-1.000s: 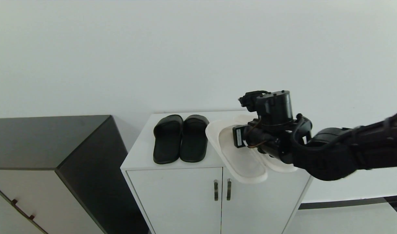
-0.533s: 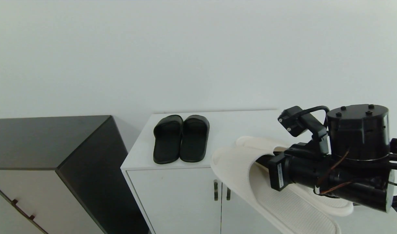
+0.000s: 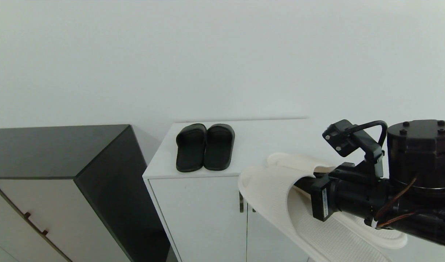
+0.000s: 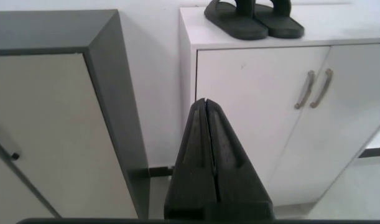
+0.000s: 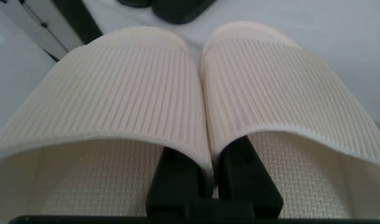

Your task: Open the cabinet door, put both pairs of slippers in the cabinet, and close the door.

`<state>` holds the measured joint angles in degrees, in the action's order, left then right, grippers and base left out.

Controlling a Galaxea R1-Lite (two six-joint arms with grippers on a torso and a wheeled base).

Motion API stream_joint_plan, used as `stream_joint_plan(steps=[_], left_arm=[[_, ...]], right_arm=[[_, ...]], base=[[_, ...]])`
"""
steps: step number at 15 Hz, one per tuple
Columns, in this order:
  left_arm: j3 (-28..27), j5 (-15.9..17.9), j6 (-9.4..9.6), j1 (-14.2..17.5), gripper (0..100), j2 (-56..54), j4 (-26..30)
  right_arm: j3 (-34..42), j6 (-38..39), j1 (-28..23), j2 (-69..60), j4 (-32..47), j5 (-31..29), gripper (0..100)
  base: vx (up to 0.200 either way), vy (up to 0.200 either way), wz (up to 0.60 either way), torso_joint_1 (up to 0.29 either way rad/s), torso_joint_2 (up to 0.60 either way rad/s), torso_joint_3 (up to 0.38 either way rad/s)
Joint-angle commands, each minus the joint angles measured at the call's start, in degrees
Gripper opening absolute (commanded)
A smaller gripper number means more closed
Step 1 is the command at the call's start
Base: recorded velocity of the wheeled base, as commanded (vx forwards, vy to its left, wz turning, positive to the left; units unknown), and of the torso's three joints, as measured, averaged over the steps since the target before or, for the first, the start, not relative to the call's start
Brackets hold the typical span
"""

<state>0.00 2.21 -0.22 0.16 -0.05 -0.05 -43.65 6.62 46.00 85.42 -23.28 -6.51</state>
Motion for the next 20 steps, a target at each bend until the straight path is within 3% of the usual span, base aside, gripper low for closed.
stream_joint_plan(steps=[1, 8, 13, 20], left_arm=[[0.0, -0.01, -0.04, 0.02, 0, 0.05, -0.04], [0.0, -0.01, -0.04, 0.02, 0, 0.05, -0.04], [0.0, -0.1, -0.04, 0.02, 0, 0.05, -0.04], [0.0, -0.1, -0.22, 0.02, 0, 0.05, -0.04]], right_arm=[[0.24, -0.12, 0.5, -0.08, -0.01, 0.01, 0], [1.2, 0.06, 0.5, 0.45, -0.18, 1.94, 0], [1.64, -0.12, 0.5, -0.34, -0.18, 1.85, 0], [4.02, 0.15, 0.06, -0.61, -2.73, 3.7, 0]], base=[[-0.2, 0.0, 0.0, -0.012, 0.0, 0.007], [0.0, 0.0, 0.0, 0.0, 0.0, 0.0], [0.0, -0.2, 0.0, 0.003, 0.0, 0.002], [0.0, 0.0, 0.0, 0.0, 0.0, 0.0]])
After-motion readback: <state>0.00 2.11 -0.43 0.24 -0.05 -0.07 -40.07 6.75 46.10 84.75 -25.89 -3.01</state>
